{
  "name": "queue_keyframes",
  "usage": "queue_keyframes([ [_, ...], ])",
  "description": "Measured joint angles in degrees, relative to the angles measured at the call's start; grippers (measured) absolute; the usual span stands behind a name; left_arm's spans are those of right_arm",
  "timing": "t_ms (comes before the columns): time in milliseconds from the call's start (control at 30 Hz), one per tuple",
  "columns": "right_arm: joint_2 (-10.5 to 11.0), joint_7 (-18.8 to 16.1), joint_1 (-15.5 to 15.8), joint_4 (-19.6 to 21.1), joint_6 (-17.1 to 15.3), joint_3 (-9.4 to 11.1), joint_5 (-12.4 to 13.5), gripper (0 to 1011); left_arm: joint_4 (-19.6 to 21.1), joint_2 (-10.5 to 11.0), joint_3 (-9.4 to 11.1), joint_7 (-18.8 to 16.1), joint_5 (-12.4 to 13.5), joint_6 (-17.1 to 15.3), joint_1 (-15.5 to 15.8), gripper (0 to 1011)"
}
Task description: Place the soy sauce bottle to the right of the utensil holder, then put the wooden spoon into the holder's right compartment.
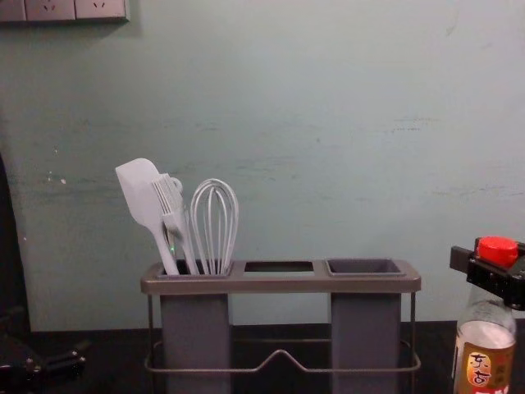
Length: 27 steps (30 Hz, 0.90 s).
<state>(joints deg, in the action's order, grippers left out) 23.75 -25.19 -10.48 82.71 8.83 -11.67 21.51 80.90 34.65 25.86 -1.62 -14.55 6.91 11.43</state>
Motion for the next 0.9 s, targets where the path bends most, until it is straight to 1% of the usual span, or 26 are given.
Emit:
queue_keyframes([
  [100, 0.0, 0.0, 0.0, 0.0, 0.0, 0.0, 0.0, 384, 0.0, 0.0, 0.0, 0.0, 0.0, 0.0, 0.0, 1005],
  [167, 0.0, 0.0, 0.0, 0.1, 0.0, 0.0, 0.0, 446, 0.0, 0.0, 0.0, 0.0, 0.0, 0.0, 0.0, 1005],
  [200, 0.0, 0.0, 0.0, 0.1, 0.0, 0.0, 0.0, 504, 0.0, 0.0, 0.0, 0.0, 0.0, 0.0, 0.0, 1005],
  [267, 0.0, 0.0, 0.0, 0.1, 0.0, 0.0, 0.0, 554, 0.0, 0.0, 0.0, 0.0, 0.0, 0.0, 0.0, 1005],
  [333, 0.0, 0.0, 0.1, 0.1, 0.0, 0.0, 0.0, 634, 0.0, 0.0, 0.0, 0.0, 0.0, 0.0, 0.0, 1005],
  [400, 0.1, 0.0, 0.1, 0.1, 0.0, 0.0, 0.0, 674, 0.0, 0.0, 0.0, 0.0, 0.0, 0.0, 0.0, 1005],
  [500, 0.1, 0.0, 0.1, 0.1, 0.0, 0.0, 0.0, 790, 0.0, 0.0, 0.0, 0.0, 0.0, 0.0, 0.0, 1005],
  [567, 0.1, 0.0, 0.1, 0.1, 0.0, 0.0, 0.0, 826, 0.0, 0.0, 0.0, 0.0, 0.0, 0.0, 0.0, 1005],
  [600, 0.1, 0.0, 0.1, 0.1, 0.0, 0.0, 0.0, 882, 0.0, 0.0, 0.0, 0.0, 0.0, 0.0, 0.0, 1005],
  [633, 0.1, 0.0, 0.1, 0.1, 0.0, 0.0, 0.0, 882, 0.0, 0.0, 0.0, 0.0, 0.0, 0.0, 0.0, 1005],
  [700, 0.1, 0.0, 0.1, 0.1, 0.0, 0.0, 0.0, 930, 0.0, 0.0, 0.0, 0.0, 0.0, 0.0, 0.0, 1005],
  [733, 0.1, 0.0, 0.1, 0.1, 0.0, 0.0, 0.0, 974, 0.0, 0.0, 0.0, 0.0, 0.0, 0.0, 0.0, 1005],
  [767, 0.1, 0.0, 0.1, 0.1, 0.0, 0.0, 0.0, 974, 0.0, 0.0, 0.0, 0.0, 0.0, 0.0, 0.0, 1005],
  [800, 0.1, 0.0, 0.1, 0.1, 0.0, 0.0, 0.0, 1003, 0.0, 0.0, 0.0, 0.0, 0.0, 0.0, 0.0, 1005],
  [900, 0.1, 0.0, 0.1, 0.1, 0.0, 0.0, 0.0, 1002, 0.0, 0.0, 0.0, 0.0, 0.0, 0.0, 0.0, 1005],
])
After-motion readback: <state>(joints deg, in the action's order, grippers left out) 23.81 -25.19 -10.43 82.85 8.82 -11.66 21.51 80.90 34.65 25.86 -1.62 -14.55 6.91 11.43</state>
